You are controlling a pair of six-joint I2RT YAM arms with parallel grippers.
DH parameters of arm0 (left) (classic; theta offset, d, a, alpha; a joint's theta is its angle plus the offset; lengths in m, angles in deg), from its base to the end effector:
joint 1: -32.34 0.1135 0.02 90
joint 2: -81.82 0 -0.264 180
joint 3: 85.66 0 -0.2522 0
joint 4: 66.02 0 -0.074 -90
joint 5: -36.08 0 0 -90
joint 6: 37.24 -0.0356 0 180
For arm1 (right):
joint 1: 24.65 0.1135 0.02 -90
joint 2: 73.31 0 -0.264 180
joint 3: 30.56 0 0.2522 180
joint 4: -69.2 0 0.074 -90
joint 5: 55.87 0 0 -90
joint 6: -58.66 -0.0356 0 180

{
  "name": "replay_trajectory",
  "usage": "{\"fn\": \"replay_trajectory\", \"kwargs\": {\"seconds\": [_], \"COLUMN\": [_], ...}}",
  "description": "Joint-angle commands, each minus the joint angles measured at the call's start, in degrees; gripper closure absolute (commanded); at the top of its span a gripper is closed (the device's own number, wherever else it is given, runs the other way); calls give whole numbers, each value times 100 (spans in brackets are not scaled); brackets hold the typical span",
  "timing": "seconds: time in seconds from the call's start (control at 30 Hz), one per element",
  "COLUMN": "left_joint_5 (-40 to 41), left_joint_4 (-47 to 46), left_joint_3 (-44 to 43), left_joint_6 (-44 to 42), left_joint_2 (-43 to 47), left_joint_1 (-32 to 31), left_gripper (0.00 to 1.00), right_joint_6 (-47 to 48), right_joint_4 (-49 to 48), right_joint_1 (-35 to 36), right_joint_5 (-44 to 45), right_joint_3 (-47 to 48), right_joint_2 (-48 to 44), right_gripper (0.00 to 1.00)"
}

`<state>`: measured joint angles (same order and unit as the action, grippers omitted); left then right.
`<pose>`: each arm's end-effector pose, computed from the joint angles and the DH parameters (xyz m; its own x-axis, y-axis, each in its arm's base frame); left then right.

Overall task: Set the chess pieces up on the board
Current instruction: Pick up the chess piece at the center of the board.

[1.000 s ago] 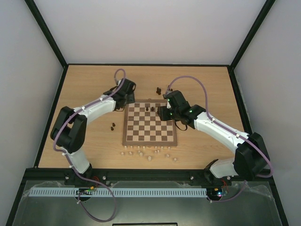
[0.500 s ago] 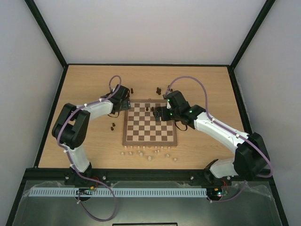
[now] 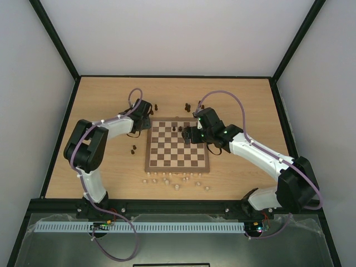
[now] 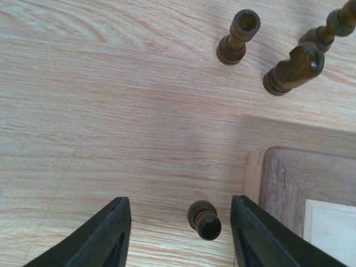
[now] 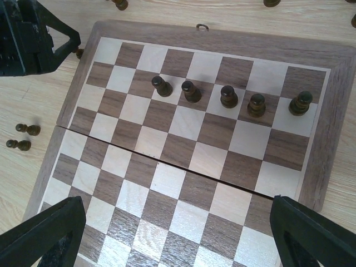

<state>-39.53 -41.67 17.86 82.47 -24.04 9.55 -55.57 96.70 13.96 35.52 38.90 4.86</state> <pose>0.3502 -0.1375 0.1563 -0.7644 -0.1996 -0.6131 -0.1602 0.9799 -0.1192 0.2378 0.1888 0.2690 -0.6707 -0.0106 -0.7417 -0.3655 0.8748 0.3181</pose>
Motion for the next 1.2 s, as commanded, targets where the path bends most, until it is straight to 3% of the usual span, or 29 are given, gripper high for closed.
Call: {"fn": "replay_trajectory", "kwargs": {"seconds": [0.0,0.27,0.83,1.17], "left_joint_5": [23,11,28,99], "left_joint_4": [31,-31,84,575], "left_joint_3": [-67,-56,-128,-351], "left_joint_6": [-19,-35,-89,-133], "left_joint_2": [-132,-277,-181,421], "left_joint_1": [37,36,9,-363], "left_gripper": [51,58,93,95], "right_joint_6": [22,19,23,15], "right_joint_4": [28,19,-21,0], "right_joint_1": [6,6,6,6], "right_joint_5": [-83,-112,-143,-25], "right_joint_3": [-75,-89,-103,-100], "right_joint_2": [-30,-62,22,-45], "right_gripper": [9,10,11,11]}}
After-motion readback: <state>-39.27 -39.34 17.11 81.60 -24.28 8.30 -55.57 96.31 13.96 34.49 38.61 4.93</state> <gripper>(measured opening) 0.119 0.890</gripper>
